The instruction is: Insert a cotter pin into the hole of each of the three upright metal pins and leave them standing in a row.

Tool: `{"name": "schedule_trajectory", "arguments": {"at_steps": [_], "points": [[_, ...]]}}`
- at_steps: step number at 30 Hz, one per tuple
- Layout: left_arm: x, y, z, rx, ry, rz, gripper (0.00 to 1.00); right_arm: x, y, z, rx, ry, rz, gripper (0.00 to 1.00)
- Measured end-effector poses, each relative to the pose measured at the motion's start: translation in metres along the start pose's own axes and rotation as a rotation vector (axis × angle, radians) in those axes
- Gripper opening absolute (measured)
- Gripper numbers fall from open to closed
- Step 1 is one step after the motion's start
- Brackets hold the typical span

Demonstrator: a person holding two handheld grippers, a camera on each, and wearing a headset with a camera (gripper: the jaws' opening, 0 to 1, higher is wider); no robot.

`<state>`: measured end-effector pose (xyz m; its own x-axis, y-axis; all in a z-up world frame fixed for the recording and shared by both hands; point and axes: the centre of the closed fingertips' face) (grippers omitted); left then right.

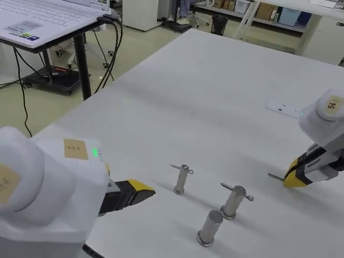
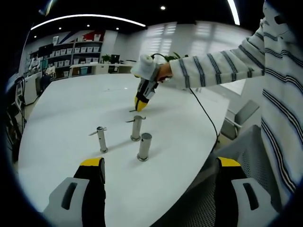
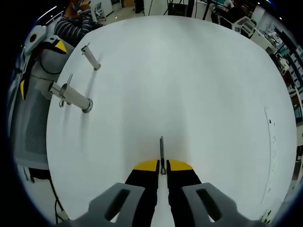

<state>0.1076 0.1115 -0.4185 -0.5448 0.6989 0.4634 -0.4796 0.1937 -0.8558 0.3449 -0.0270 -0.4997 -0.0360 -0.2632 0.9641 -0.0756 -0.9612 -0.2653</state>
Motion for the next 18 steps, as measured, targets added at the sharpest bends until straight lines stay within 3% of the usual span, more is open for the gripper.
{"name": "schedule_trajectory", "arguments": {"at_steps": [6, 11, 15, 18], "points": [[-0.0017, -0.0015, 0.0036, 0.004, 0.006, 0.001, 0.95, -0.001, 0.0002, 0.0028, 0.006, -0.004, -0.066, 0.0], [-0.0019, -0.0015, 0.0012, 0.013, -0.01, 0.001, 0.94, -0.0002, 0.0019, 0.0019, 0.102, 0.005, -0.171, 0.0], [-0.0027, 0.0005, 0.0014, 0.017, -0.01, -0.004, 0.91, -0.0004, 0.0017, 0.0013, 0.085, 0.029, -0.199, 0.0], [-0.005, 0.0029, 0.0003, 0.035, -0.011, 0.001, 0.91, 0.0003, 0.0025, 0.0024, 0.057, 0.045, -0.191, 0.0]]}}
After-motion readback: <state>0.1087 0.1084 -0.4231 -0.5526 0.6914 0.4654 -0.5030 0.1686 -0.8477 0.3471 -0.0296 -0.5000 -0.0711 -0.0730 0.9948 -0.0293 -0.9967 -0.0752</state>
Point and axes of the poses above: the centre of the closed fingertips' face, and the gripper's own axes: x roughly backward along the fingers, z roughly to its right, y roughly out of its underside, and after that the axes turned 1 degree about -y, right-handed
